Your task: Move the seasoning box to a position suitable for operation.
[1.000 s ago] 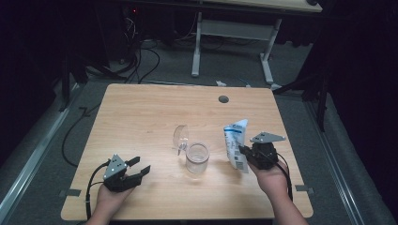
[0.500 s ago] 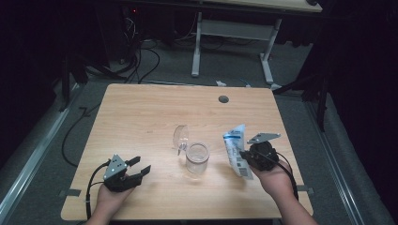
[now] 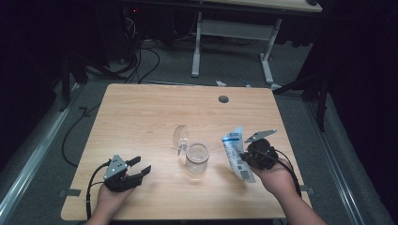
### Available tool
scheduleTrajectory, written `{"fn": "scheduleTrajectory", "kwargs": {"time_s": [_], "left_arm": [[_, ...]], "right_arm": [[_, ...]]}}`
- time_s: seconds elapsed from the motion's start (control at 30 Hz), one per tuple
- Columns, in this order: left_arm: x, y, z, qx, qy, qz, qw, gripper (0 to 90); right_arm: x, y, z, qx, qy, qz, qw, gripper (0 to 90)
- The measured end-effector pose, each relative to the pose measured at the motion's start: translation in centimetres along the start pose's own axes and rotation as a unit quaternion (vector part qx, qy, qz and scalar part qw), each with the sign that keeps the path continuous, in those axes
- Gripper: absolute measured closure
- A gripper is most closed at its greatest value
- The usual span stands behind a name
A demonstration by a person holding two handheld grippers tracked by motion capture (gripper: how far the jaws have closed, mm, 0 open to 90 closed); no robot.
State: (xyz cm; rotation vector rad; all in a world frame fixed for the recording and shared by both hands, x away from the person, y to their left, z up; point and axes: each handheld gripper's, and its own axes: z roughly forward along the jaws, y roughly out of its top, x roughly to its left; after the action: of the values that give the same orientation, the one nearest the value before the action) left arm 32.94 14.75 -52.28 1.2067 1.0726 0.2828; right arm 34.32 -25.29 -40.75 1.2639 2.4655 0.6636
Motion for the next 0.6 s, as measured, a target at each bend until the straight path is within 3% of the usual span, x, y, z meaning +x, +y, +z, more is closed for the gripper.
{"fn": "scheduleTrajectory", "kwargs": {"time_s": [0.6], "left_arm": [[-0.13, -0.07, 0.01, 0.002, -0.007, 0.001, 1.0, 41.7]], "right_arm": [[0.01, 1.05, -0.44, 0.05, 0.008, -0.01, 0.9987, 89.7]]}}
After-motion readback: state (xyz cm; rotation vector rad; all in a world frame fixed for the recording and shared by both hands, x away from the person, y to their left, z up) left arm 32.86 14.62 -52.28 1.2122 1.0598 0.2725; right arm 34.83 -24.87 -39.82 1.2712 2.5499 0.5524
